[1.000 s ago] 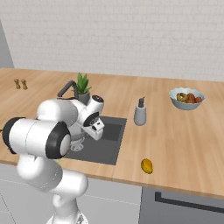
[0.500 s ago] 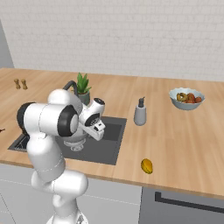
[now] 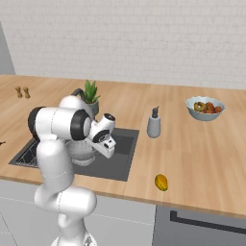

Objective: Put the colander in the sink, put the pear, mango in the colander, and turn on the sink faucet and pour water over the colander.

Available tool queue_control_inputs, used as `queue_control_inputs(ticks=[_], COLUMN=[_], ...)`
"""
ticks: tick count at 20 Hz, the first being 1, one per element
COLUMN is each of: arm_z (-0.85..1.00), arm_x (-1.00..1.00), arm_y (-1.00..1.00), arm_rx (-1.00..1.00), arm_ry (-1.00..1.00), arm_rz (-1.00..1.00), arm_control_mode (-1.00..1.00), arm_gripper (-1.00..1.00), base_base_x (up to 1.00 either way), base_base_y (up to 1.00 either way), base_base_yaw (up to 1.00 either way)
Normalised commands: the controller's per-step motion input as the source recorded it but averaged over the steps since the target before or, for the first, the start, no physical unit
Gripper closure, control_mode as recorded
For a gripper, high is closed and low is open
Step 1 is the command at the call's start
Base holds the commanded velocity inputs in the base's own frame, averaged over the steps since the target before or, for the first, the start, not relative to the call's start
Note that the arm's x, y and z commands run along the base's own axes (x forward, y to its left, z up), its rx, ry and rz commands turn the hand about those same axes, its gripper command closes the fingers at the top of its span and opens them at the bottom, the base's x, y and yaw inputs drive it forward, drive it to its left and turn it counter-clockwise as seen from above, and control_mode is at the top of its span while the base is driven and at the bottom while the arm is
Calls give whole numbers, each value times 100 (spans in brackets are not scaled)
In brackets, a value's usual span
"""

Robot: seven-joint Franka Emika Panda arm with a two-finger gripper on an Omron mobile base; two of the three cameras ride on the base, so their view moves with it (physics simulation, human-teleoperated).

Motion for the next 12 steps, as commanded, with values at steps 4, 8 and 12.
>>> queue_control_inputs(ticks=[4, 8, 12], arm_z=[-24, -25, -30], arm_x=[26, 30, 19], arm_y=[1, 6, 17], arm_rx=[0, 0, -1], arm_ry=[0, 0, 0], arm_rz=[1, 0, 0], arm_control_mode=[-100, -100, -100], arm_gripper=[100, 100, 100], base_base_x=[0, 0, 0], base_base_y=[0, 0, 0], base_base_yaw=[0, 0, 0])
